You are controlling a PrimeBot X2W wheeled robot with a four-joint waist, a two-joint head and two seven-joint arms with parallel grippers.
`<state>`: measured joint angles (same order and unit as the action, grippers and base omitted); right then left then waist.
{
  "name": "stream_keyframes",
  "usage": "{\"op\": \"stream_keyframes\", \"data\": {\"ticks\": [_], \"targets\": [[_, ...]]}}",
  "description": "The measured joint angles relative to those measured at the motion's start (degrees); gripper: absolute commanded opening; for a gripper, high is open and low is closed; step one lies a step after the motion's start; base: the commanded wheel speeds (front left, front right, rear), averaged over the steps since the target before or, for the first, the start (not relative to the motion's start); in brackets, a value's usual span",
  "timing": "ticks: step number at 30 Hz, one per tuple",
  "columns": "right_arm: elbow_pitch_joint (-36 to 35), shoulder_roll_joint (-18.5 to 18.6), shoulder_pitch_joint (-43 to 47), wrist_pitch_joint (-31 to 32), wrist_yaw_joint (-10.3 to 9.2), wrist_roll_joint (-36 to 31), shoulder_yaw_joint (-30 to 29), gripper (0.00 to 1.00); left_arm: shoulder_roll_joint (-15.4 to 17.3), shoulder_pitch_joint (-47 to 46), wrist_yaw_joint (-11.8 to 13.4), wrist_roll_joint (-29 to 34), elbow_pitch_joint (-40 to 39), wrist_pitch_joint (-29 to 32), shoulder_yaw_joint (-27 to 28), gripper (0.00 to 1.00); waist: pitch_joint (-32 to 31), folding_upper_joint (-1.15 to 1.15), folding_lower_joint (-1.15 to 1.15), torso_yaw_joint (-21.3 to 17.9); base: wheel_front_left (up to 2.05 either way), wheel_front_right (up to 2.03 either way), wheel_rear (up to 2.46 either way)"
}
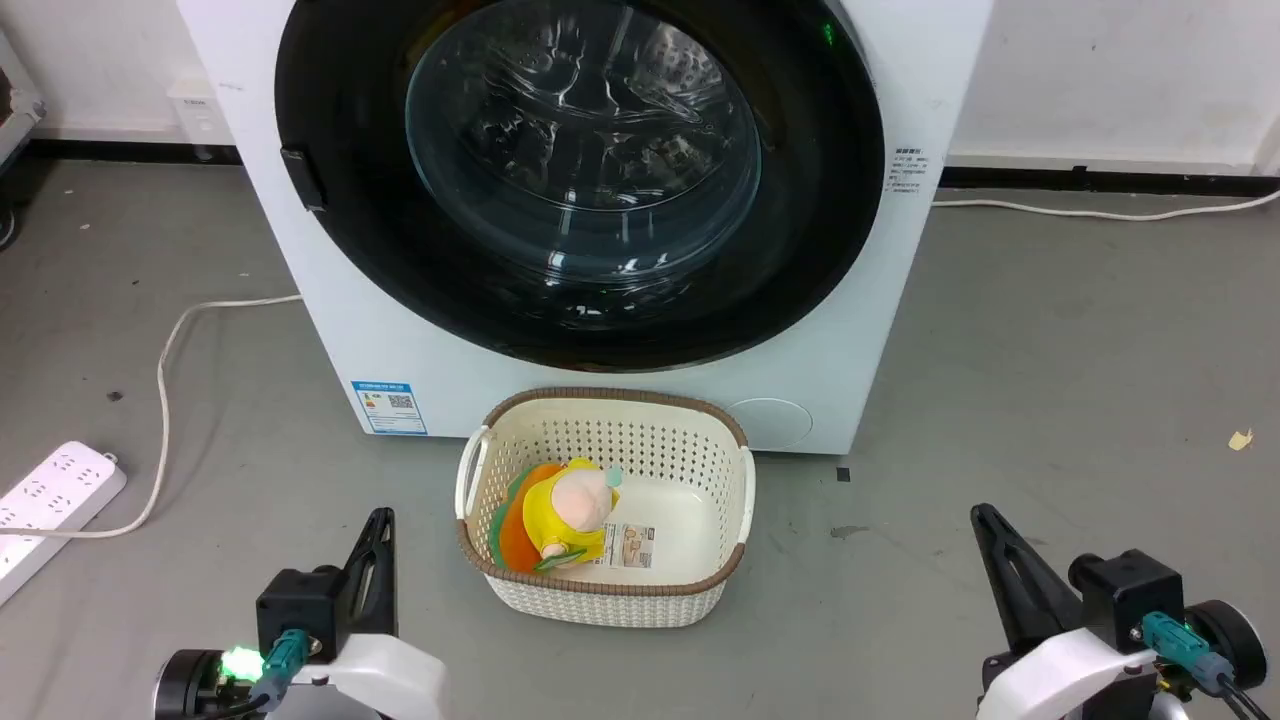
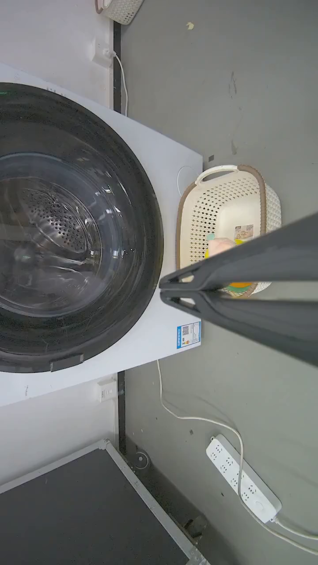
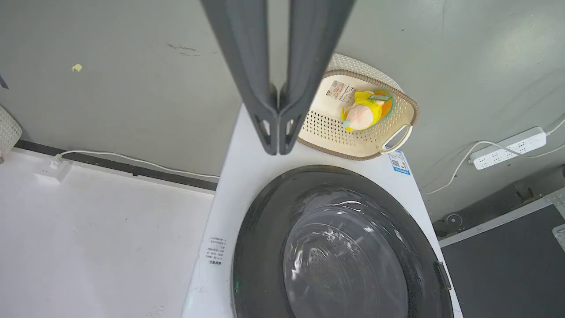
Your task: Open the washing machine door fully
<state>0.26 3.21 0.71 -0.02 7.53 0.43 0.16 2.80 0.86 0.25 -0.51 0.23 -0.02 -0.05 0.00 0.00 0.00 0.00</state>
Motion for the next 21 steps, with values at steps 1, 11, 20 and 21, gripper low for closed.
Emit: {"op": "stream_keyframes", "data": {"ticks": [1, 11, 20, 21], "targets": [[0.00, 0.00, 0.00, 0.00, 0.00, 0.00, -0.01, 0.00, 0.00, 0.00, 0.00, 0.00, 0.00, 0.00, 0.00, 0.00, 0.00, 0.00, 0.00, 0.00, 0.00, 0.00, 0.00], [0.00, 0.00, -0.01, 0.00, 0.00, 0.00, -0.01, 0.00, 0.00, 0.00, 0.00, 0.00, 0.00, 0.00, 0.00, 0.00, 0.00, 0.00, 0.00, 0.00, 0.00, 0.00, 0.00], [0.00, -0.01, -0.01, 0.00, 0.00, 0.00, -0.01, 0.00, 0.00, 0.00, 0.00, 0.00, 0.00, 0.00, 0.00, 0.00, 0.00, 0.00, 0.00, 0.00, 0.00, 0.00, 0.00], [0.00, -0.01, -0.01, -0.01, 0.00, 0.00, -0.01, 0.00, 0.00, 0.00, 0.00, 0.00, 0.00, 0.00, 0.00, 0.00, 0.00, 0.00, 0.00, 0.00, 0.00, 0.00, 0.00]]}}
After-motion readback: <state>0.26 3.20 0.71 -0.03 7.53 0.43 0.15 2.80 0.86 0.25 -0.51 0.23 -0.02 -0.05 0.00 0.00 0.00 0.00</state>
